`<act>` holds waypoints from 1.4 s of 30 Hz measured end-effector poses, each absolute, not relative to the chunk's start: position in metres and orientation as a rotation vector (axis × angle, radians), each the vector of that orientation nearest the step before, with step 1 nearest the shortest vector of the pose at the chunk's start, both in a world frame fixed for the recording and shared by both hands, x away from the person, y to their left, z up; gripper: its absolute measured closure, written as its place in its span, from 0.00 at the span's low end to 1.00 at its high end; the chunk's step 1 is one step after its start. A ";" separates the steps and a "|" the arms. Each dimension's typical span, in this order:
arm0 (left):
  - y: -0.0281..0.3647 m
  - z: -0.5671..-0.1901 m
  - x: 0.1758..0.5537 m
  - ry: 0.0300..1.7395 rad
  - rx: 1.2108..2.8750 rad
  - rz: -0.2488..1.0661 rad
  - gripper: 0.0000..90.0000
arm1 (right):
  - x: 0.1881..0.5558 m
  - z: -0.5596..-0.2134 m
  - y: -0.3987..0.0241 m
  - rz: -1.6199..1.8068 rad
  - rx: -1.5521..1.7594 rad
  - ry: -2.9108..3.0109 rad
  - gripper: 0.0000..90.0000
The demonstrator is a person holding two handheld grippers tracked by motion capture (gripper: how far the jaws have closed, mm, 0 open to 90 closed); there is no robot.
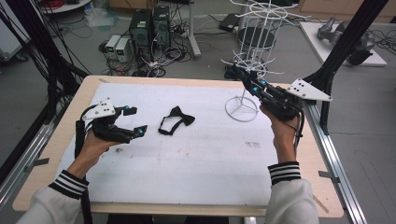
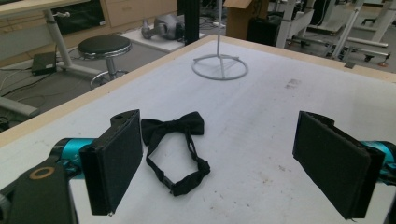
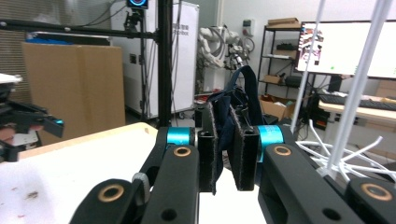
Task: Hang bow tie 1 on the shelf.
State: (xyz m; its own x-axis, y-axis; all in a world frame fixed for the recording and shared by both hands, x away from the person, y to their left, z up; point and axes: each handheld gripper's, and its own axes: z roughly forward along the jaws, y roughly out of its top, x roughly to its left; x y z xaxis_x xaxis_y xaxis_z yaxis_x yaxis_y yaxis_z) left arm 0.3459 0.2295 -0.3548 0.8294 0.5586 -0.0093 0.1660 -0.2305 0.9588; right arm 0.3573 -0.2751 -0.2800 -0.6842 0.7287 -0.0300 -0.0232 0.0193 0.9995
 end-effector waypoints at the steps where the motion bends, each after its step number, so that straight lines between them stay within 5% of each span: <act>1: 0.231 -0.355 0.345 0.558 1.795 0.404 0.18 | 0.359 -0.281 -0.275 1.713 0.718 1.736 0.92; 42: 0.252 -0.367 0.333 0.587 1.730 0.417 0.18 | 0.367 -0.310 -0.280 1.622 0.813 1.856 0.92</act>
